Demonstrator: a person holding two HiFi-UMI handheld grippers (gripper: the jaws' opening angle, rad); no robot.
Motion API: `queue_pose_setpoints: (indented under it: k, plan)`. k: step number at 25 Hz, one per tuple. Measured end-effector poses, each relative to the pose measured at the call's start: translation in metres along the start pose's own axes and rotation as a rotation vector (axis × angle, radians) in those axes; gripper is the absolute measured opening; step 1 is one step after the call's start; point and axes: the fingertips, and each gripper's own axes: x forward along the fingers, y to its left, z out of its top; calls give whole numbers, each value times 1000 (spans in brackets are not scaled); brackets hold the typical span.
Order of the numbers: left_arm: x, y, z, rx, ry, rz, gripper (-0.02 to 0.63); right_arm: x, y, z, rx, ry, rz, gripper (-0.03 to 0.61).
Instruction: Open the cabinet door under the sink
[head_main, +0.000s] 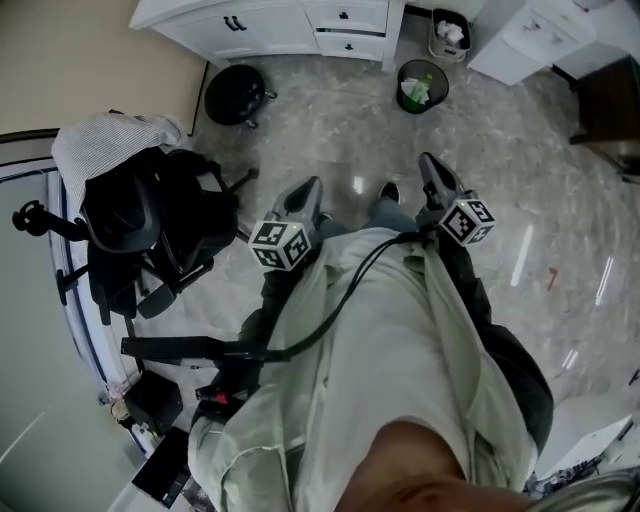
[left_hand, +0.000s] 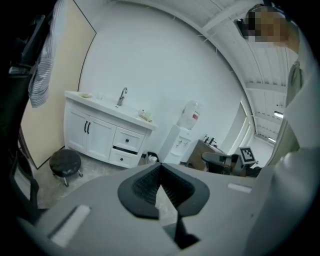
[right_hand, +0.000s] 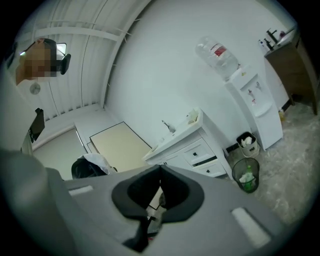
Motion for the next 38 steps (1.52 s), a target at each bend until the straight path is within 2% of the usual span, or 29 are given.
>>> queue_pose_setpoints:
  k: [6,12,16,21,23,27,29,34,38]
  plan:
    - [27,-11,16,-25,-61,61,8,22,-29,34,-23,-20,67,2]
    - [40,5,32,-99,-98,90,8,52,-29,34,-49,58,131,2]
    - [71,18,43,-118,-69,45,8,70,-33,36,-114,103,121,2]
    - [131,39,71,-85,5,-53,8,104,-52,56,-167,82,21,2]
    - [149,57,90,-72,23,-79,8,130,-54,61,-230,87,-19,2]
    - [176,110,139,-53,28,-112,8,200,-35,59,-517,167,-64,2]
    - [188,141,162,-56,28,-115,8,244,-30,61,-584,175,-82,2]
    - [210,192,188,-82,52,-134,8,341,-54,55,-501,165,-124,23]
    - [217,210,167,-161,104,-141,8,395,-104,30,-383,184,-197,26]
